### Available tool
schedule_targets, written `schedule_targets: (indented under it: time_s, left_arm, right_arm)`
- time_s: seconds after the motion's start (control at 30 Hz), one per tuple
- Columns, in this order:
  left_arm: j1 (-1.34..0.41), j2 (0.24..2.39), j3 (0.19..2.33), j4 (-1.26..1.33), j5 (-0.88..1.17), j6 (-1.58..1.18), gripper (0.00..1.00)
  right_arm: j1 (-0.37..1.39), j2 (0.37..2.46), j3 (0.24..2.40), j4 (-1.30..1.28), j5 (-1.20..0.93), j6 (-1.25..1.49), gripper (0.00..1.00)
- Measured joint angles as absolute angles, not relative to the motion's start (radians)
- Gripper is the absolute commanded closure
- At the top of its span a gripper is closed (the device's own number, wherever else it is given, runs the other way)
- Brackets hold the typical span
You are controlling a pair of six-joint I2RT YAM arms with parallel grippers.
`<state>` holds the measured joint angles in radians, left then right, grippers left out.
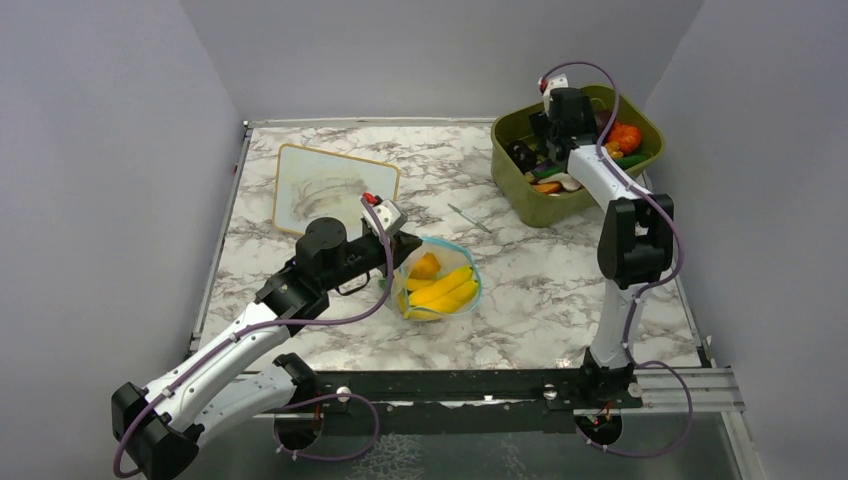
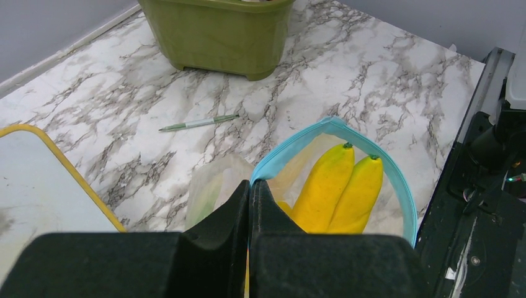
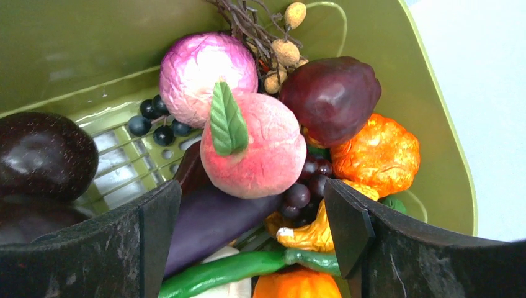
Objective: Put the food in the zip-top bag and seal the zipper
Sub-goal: Pick up the fake fruit from the bin.
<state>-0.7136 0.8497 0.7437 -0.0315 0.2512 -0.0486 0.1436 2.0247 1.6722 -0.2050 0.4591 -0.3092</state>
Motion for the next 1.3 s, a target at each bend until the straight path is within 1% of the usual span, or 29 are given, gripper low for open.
schedule_targets:
  time_s: [0.2, 0.4, 0.5, 0.6, 0.67, 1.0, 1.3]
  left_arm:
    - [-0.712, 0.850, 0.744, -0.031, 0.249, -0.049, 1.00]
    - [-0.708, 0.850, 0.744, -0.031, 0.249, -0.049, 1.00]
    - [-0.708, 0.850, 0.744, -0.031, 0.249, -0.049, 1.00]
    - [-0.708, 0.850, 0.744, -0.031, 0.249, -0.049, 1.00]
    - [-0.707, 0.850, 0.744, -0.031, 0.249, -0.049, 1.00]
    - [-0.706, 0.850, 0.744, -0.031, 0.247, -0.049, 1.00]
    - [-0.706, 0.850, 0.734, -0.031, 0.244, -0.045, 1.00]
  right_arm:
    - [0.135, 2.084, 1.706, -0.185, 0.480, -0.367, 0.14]
    - [0.123, 2.144, 1.749, -0.178, 0.487, -0.418, 0.17]
    - [0.122, 2.168, 1.765, -0.178, 0.489, -0.432, 0.22]
    - [0.122, 2.186, 1.779, -0.179, 0.493, -0.445, 0.30]
    - [0.122, 2.190, 1.783, -0.179, 0.500, -0.449, 0.32]
    - [0.122, 2.181, 1.782, -0.194, 0.504, -0.428, 0.39]
    - [0.124, 2.041, 1.707, -0.247, 0.477, -0.327, 0.42]
